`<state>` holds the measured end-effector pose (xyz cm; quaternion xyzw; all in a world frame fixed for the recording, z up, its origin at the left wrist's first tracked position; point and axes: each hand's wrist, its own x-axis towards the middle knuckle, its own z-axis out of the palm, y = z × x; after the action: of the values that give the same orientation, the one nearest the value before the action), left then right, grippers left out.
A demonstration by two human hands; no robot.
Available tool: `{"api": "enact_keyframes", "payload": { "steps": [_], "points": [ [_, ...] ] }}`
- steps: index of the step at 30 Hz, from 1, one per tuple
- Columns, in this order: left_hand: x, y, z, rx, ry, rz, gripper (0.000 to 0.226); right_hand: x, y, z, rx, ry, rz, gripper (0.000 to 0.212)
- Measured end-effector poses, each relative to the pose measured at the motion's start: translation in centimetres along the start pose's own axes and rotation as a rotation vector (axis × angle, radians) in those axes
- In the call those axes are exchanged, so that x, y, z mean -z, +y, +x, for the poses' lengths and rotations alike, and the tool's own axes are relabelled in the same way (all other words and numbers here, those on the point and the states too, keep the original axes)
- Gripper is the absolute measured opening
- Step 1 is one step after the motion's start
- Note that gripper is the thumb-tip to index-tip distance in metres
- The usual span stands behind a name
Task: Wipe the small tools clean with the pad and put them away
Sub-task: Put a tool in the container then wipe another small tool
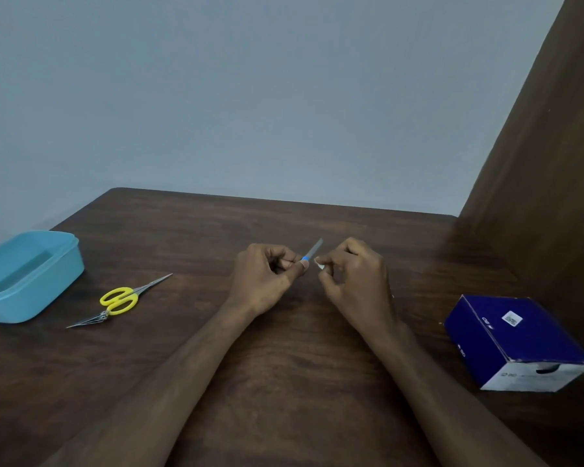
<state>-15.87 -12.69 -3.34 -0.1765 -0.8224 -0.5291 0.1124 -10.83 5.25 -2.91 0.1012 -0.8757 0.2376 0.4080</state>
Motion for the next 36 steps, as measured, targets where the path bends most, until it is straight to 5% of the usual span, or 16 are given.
{"api": "enact_keyframes", "payload": {
  "steps": [9,15,20,25,31,36],
  "points": [
    [0.0,-0.1,0.0,-0.014,-0.005,0.006,0.023,-0.4,0.1,-0.1,-0.007,-0.032,-0.026,0.020],
    [-0.1,0.0,-0.1,-0.029,-0.003,0.036,0.029,0.8,-0.2,0.0,-0.014,0.111,0.035,0.017],
    [0.1,0.3,-0.2,-0.040,0.034,-0.018,0.026,-0.3,0.6,-0.1,-0.067,-0.024,-0.030,0.019],
    [-0.2,0.0,0.0,-0.049,0.017,0.021,0.030,0.8,-0.3,0.0,-0.012,0.137,0.067,0.021],
    [-0.1,-0.2,0.0,-0.039,0.013,0.057,0.025,-0.7,0.5,0.0,-0.018,-0.045,-0.010,0.020],
    [-0.2,-0.4,0.0,-0.034,0.014,0.055,0.026,0.6,0.0,0.0,-0.033,0.086,0.055,0.022]
  ]
}}
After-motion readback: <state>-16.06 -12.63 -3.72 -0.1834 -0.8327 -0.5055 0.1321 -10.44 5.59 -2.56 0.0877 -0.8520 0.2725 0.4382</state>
